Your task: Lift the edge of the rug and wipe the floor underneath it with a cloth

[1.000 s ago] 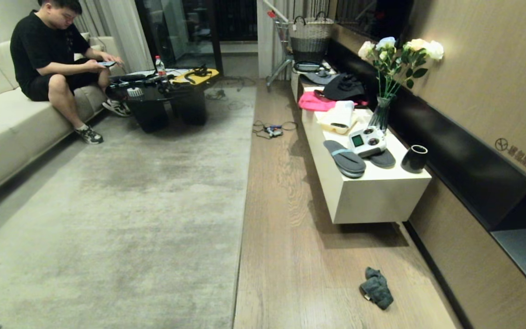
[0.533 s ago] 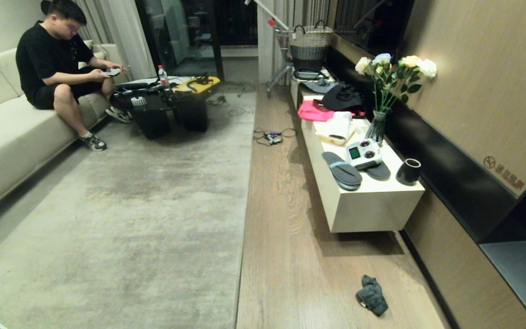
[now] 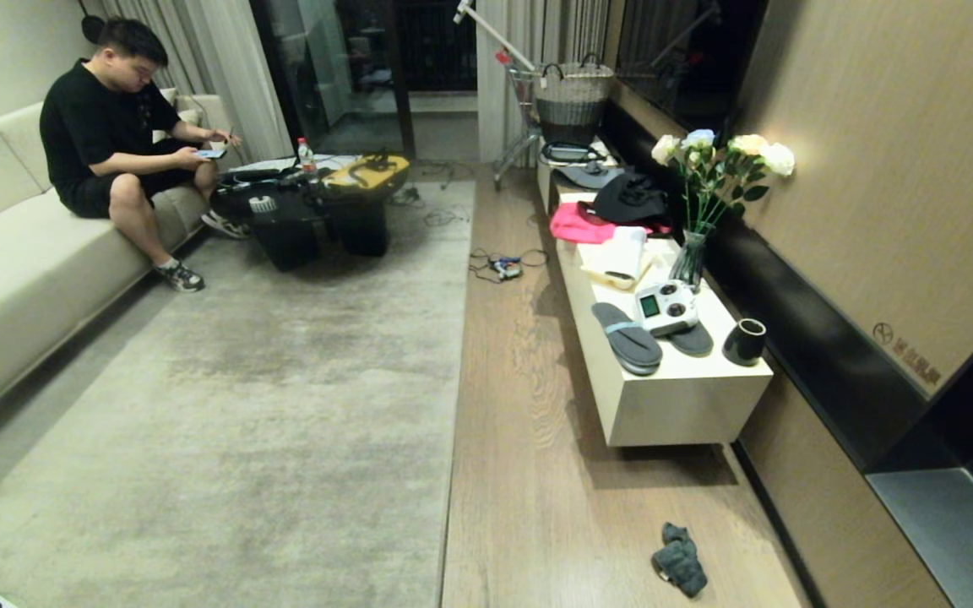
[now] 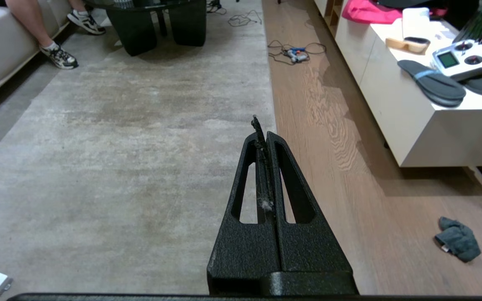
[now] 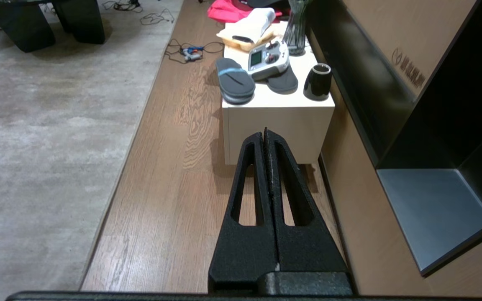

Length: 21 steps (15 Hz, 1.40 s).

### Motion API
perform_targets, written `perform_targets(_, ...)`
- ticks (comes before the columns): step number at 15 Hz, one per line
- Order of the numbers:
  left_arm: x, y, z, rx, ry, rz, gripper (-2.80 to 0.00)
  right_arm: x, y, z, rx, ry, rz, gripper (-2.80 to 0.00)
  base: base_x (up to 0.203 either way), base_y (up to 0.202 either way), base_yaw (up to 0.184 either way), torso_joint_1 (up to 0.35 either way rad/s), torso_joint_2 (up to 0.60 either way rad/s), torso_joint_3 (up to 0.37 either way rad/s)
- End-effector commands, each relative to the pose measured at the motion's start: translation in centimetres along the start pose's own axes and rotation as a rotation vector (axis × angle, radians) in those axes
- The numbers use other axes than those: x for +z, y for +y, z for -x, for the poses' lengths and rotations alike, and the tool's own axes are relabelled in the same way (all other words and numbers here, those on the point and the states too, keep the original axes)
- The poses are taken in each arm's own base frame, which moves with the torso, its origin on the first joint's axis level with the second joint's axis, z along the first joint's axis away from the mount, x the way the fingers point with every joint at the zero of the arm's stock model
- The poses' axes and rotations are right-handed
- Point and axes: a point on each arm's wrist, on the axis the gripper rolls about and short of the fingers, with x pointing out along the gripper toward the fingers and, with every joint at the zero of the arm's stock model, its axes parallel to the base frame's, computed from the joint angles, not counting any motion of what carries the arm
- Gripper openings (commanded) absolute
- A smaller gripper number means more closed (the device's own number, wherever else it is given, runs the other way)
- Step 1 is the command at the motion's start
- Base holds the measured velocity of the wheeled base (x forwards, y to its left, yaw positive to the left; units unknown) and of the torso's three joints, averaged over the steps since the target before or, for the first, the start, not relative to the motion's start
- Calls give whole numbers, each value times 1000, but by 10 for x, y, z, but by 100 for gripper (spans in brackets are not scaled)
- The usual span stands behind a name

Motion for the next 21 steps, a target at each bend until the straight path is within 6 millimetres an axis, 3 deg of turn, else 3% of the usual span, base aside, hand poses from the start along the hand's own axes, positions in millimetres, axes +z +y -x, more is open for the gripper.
perform_targets(1, 0, 0, 0, 0, 0, 1, -280, 0, 0, 0, 0, 1, 2, -280, 0, 0, 0, 174, -526, -351)
perform_targets(10, 0, 0, 0, 0, 1, 1, -280, 0, 0, 0, 0, -1, 5, -280, 0, 0, 0, 216, -580, -365)
perform_targets(21, 0, 0, 0, 0, 1, 1, -280, 0, 0, 0, 0, 1, 4, -280, 0, 0, 0, 152, -356, -206)
